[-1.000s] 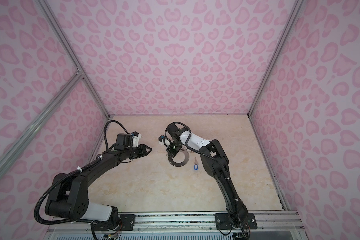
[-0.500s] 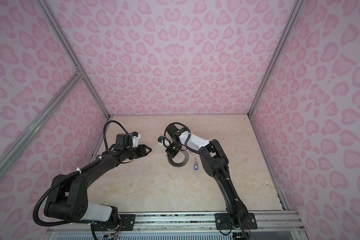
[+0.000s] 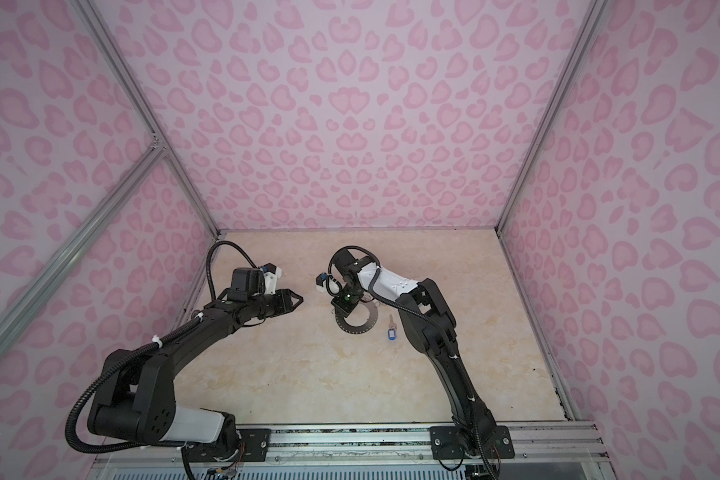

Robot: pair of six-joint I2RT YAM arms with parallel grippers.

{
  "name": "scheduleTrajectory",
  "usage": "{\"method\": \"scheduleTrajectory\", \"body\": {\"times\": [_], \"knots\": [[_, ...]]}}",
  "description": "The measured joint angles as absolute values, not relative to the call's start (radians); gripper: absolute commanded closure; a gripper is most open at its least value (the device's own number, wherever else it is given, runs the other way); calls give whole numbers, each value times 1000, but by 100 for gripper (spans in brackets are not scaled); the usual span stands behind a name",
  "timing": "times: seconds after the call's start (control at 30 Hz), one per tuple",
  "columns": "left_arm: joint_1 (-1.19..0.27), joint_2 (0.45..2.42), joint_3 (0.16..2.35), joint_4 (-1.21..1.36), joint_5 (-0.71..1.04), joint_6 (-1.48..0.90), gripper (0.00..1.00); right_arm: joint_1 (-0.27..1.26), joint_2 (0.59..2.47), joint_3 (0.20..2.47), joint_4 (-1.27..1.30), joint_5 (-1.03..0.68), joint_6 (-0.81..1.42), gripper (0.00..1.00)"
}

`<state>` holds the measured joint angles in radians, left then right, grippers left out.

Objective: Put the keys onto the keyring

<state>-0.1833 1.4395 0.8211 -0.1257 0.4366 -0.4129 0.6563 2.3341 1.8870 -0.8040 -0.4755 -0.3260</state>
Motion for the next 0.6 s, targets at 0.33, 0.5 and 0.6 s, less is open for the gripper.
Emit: {"method": "scheduleTrajectory", "body": {"times": [0.33, 0.5, 0.6], "knots": [[-183, 1360, 821, -125, 443, -376, 56, 656, 2220, 1824, -809, -476, -397, 100], [-198, 1235, 827, -118, 450, -304, 62, 636, 1996, 1662, -766, -502, -503, 100], [-218, 1159, 838, -115, 464, -256, 63, 626, 1871, 1564, -744, -521, -572, 100]]}}
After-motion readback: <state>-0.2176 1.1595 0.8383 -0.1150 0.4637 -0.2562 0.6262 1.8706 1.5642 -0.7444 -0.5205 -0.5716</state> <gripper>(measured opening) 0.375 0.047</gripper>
